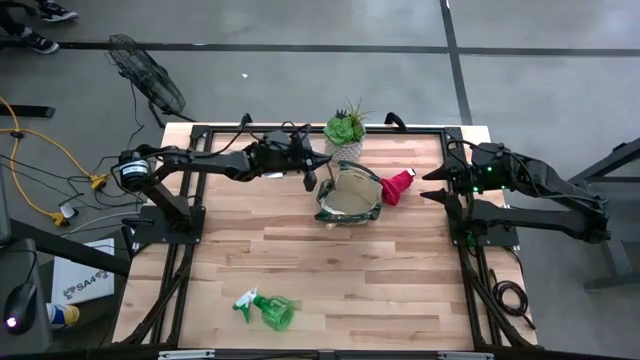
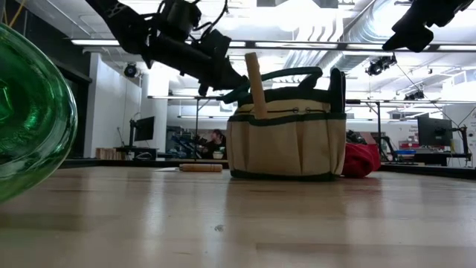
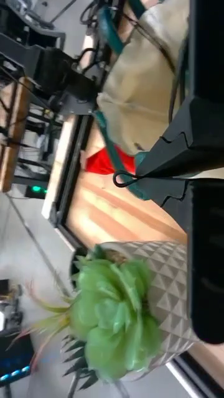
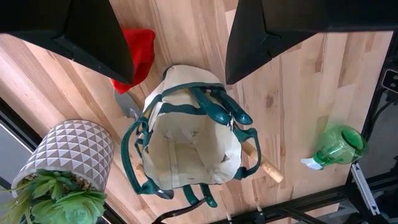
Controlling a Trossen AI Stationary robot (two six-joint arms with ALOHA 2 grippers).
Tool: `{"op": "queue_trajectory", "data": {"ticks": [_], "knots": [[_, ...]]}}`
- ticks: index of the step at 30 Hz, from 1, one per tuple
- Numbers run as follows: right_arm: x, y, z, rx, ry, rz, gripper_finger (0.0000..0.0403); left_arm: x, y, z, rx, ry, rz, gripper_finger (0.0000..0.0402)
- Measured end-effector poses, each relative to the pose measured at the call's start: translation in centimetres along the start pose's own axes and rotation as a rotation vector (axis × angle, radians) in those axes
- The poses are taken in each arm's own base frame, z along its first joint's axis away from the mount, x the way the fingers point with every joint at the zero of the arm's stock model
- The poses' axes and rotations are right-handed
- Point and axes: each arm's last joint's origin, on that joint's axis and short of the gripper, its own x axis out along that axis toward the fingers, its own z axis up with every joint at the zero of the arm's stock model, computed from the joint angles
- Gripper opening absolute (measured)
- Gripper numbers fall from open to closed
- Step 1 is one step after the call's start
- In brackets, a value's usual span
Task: Pick & Place Garden tools in Gardening bag
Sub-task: Put the green shear scissors into the brown gardening bag
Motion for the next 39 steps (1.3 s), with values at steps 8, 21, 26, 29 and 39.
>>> {"op": "queue_trajectory", "data": {"ticks": [8,21,26,29,39], "knots": [[0.0,0.0,0.0,0.0,0.0,0.0,0.0244,-0.9,0.7,1.3,0.001,-0.06,0.069,0.0],[0.0,0.0,0.0,0.0,0.0,0.0,0.0244,-1.4,2.3,0.6,0.019,0.051,0.038,0.0],[0.0,0.0,0.0,0.0,0.0,0.0,0.0244,-1.2,0.7,0.4,0.065,0.073,-0.106,0.0],[0.0,0.0,0.0,0.0,0.0,0.0,0.0244,-1.2,0.6,0.1,0.102,0.101,-0.095,0.0],[0.0,0.0,0.0,0.0,0.0,0.0,0.0244,-1.6,0.8,0.1,0.104,0.124,0.002,0.0003]]}}
